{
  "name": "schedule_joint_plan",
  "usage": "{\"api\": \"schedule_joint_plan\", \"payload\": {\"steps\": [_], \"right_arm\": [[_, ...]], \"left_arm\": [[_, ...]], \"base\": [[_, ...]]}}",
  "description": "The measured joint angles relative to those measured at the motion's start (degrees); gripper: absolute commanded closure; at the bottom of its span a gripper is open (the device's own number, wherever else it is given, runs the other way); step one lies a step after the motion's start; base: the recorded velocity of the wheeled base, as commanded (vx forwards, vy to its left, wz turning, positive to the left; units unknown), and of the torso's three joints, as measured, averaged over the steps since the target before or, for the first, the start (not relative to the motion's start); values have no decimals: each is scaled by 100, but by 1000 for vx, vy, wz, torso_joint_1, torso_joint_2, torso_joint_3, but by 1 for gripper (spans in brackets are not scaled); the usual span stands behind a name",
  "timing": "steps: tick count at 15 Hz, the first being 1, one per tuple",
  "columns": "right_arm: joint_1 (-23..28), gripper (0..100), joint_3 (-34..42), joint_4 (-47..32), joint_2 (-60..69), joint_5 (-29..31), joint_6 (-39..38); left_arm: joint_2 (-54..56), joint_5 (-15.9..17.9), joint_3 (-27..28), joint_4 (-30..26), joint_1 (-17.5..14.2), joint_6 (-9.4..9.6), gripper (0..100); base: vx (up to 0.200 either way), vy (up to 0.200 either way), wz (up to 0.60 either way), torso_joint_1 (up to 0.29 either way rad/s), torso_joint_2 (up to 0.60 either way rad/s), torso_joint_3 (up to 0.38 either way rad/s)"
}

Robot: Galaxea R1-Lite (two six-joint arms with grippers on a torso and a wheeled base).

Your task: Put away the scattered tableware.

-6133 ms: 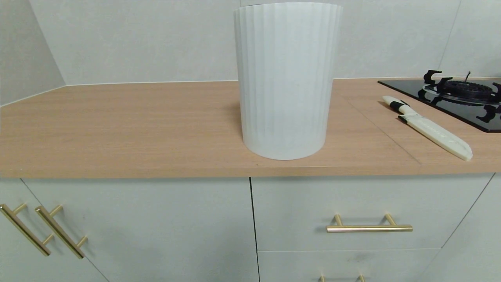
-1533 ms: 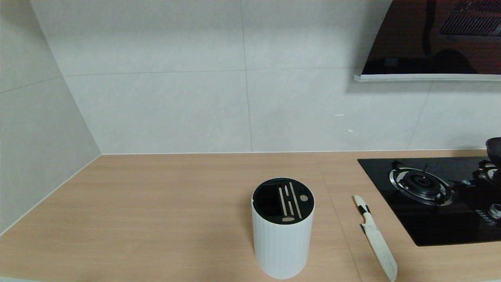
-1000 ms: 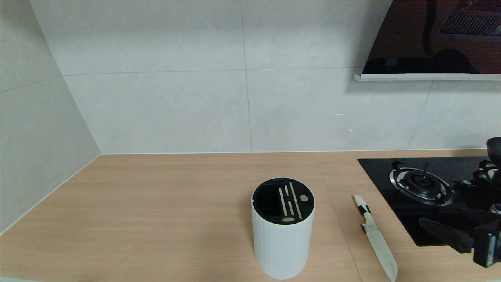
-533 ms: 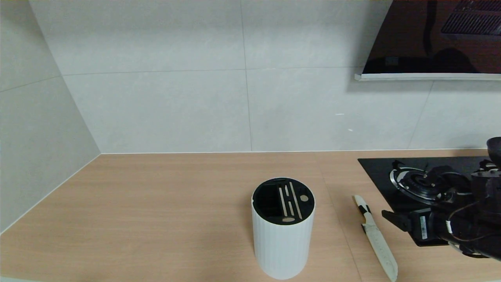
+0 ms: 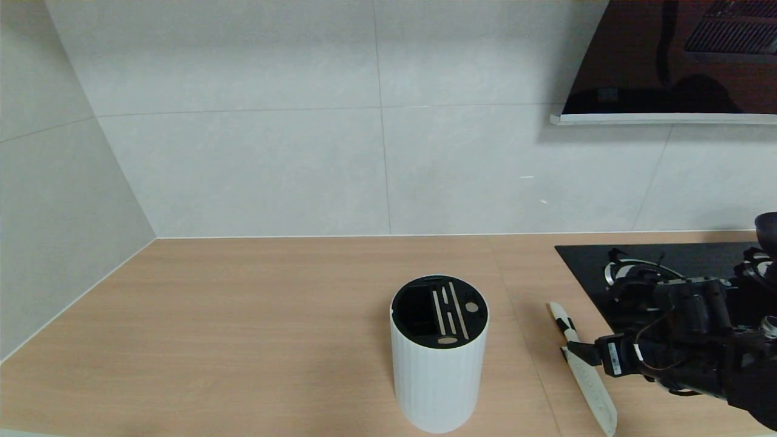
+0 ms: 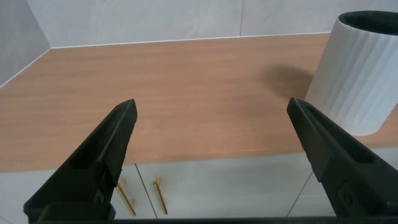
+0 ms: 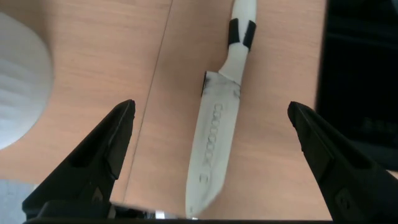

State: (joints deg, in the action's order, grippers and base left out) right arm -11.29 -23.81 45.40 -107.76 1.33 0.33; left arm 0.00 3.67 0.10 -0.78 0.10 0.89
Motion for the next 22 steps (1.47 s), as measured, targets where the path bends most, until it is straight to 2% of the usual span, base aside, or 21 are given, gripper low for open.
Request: {"api": "schedule_joint_plan", "payload": {"steps": [12,22], "right_arm": [[-67,0,-57,2516,-2183,575,-33],[-56,0,-80,2604,-2609,742,-33]], "left_arm": [[0,2,0,0,0,-2,0],[0,0,0,0,0,0,0]], "base": [[0,0,0,0,0,0],[0,0,0,0,0,0]]}}
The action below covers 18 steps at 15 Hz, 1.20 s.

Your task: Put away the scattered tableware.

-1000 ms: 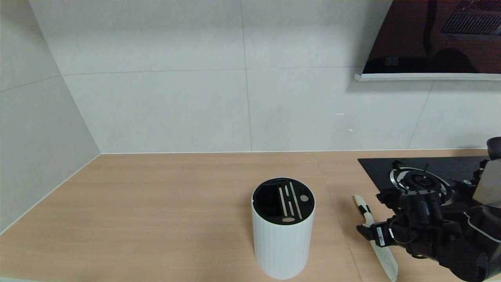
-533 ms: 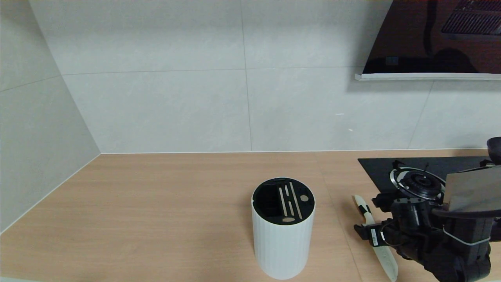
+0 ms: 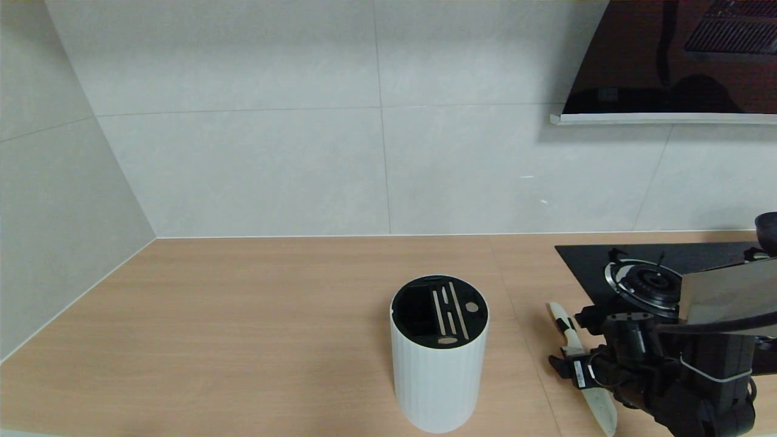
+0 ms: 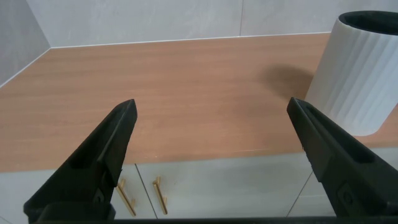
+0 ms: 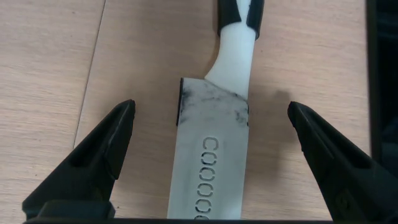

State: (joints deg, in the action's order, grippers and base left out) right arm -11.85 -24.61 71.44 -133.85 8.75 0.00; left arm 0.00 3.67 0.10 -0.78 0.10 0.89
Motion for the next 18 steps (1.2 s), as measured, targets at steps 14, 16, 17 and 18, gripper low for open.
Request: {"api": "schedule_joint_plan", "payload": {"steps": [14,16,17,18], "right_arm": [[20,100,-5,5,-52,5,0],[17,100,6,-5,-30,5,-2],[17,100,11,-13,-13,5,0],[9,100,15,-16,23,30,0]], "left_arm": [[0,0,0,0,-2,0,0],[0,0,0,-1,0,0,0],[0,0,0,0,0,1,0],[0,0,0,-1,0,11,0]], "base": [[0,0,0,0,0,0],[0,0,0,0,0,0],[0,0,0,0,0,0],[0,0,0,0,0,0]]}}
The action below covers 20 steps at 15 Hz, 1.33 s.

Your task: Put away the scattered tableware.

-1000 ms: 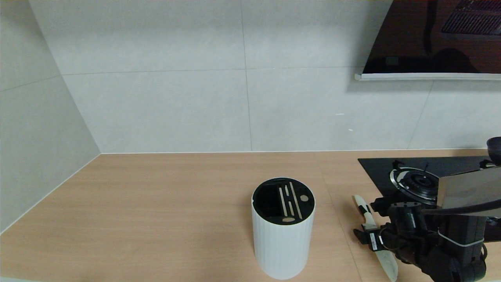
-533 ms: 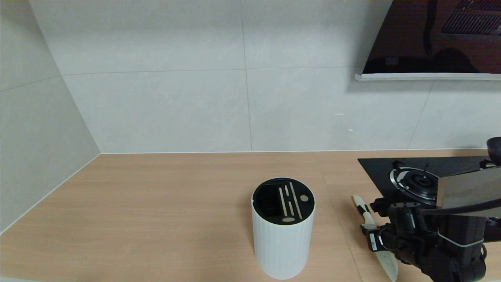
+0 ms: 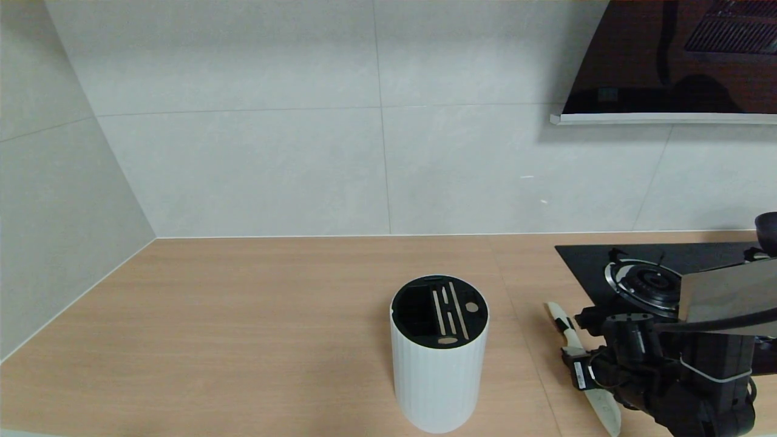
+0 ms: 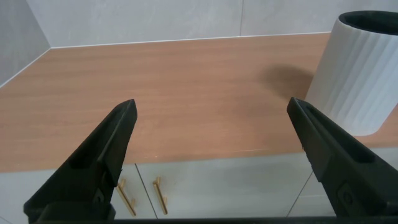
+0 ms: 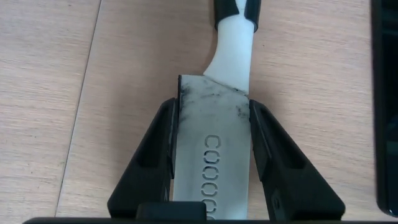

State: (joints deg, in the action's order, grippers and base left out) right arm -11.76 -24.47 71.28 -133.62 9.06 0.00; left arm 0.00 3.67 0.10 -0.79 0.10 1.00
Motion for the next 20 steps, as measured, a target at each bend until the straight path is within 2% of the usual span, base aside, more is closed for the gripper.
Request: {"api": "schedule_joint_plan", "payload": {"steps": [8,11,12,14,16,20], "right_arm": [[-37,100,68,-26,1034,389,-2],[-41,100,132,-30,1543,585,0],[-41,100,138,-44,1698,588,7],[-48,100,138,-85,2018,585,35],[-77,100,0,-272,2309,594,117],[-140,100,-911,-1312,2670,583,211]], "left_arm": [[0,0,0,15,0,-5,0],[0,13,15,552,-2,-71,0],[0,95,98,905,-2,-76,0],[-5,610,317,713,-2,-71,0],[-126,1073,651,115,1,-68,0],[-1645,1827,1715,-366,26,-56,0]], "base": [[0,0,0,0,0,0],[0,0,0,0,0,0],[0,0,0,0,0,0],[0,0,0,0,0,0],[0,0,0,0,0,0],[0,0,0,0,0,0]]}}
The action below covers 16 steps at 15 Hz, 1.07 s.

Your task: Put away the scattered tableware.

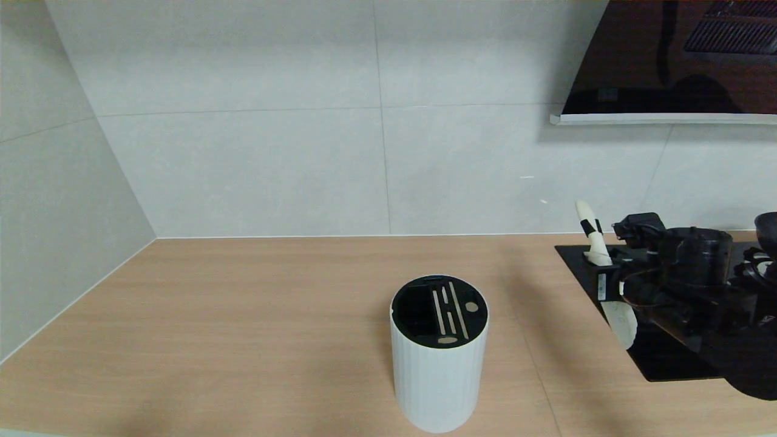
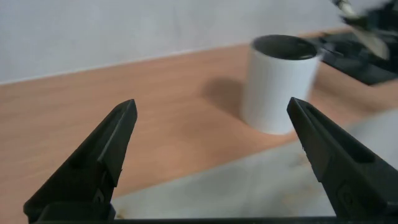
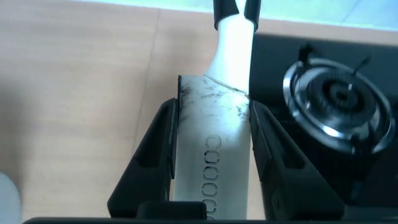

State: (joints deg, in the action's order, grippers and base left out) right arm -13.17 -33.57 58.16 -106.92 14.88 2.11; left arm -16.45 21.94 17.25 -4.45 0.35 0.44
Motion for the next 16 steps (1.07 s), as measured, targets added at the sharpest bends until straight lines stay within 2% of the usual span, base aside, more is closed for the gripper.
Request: {"api": "schedule_joint_plan", "payload": {"steps": [3,5,6,7,8,10,12,15,16], "right_arm": [[-168,100,-822,-824,148,-13,12],[-447,100,-1384,-1440,273,-13,7],[-649,100,-1612,-1747,349,-11,-23],[-900,100,-1760,-1941,433,-9,-111],[-1147,100,-1852,-2050,513,-6,-218],[-1558,100,-1915,-2103,655,9,-330],[-2035,100,-1816,-2113,819,35,-355],[-2410,100,-1684,-2116,1023,44,-503],[-2578,100,-1664,-2143,1076,39,-657]], "left_arm": [[-1735,479,1083,-69,267,40,0],[-2881,635,1715,22,599,137,0],[-3411,679,1976,251,780,152,0],[-3866,706,2155,568,967,100,0],[-4265,725,2277,905,1165,-46,0],[-4918,747,2378,1460,1547,-624,0],[-5516,720,2370,2675,1985,-1724,0],[-6183,624,2192,4044,2444,-3131,0],[-6365,595,2147,4393,2572,-3473,0]], "base": [[0,0,0,0,0,0],[0,0,0,0,0,0],[0,0,0,0,0,0],[0,0,0,0,0,0],[0,0,0,0,0,0],[0,0,0,0,0,0],[0,0,0,0,0,0],[0,0,0,0,0,0],[0,0,0,0,0,0]]}}
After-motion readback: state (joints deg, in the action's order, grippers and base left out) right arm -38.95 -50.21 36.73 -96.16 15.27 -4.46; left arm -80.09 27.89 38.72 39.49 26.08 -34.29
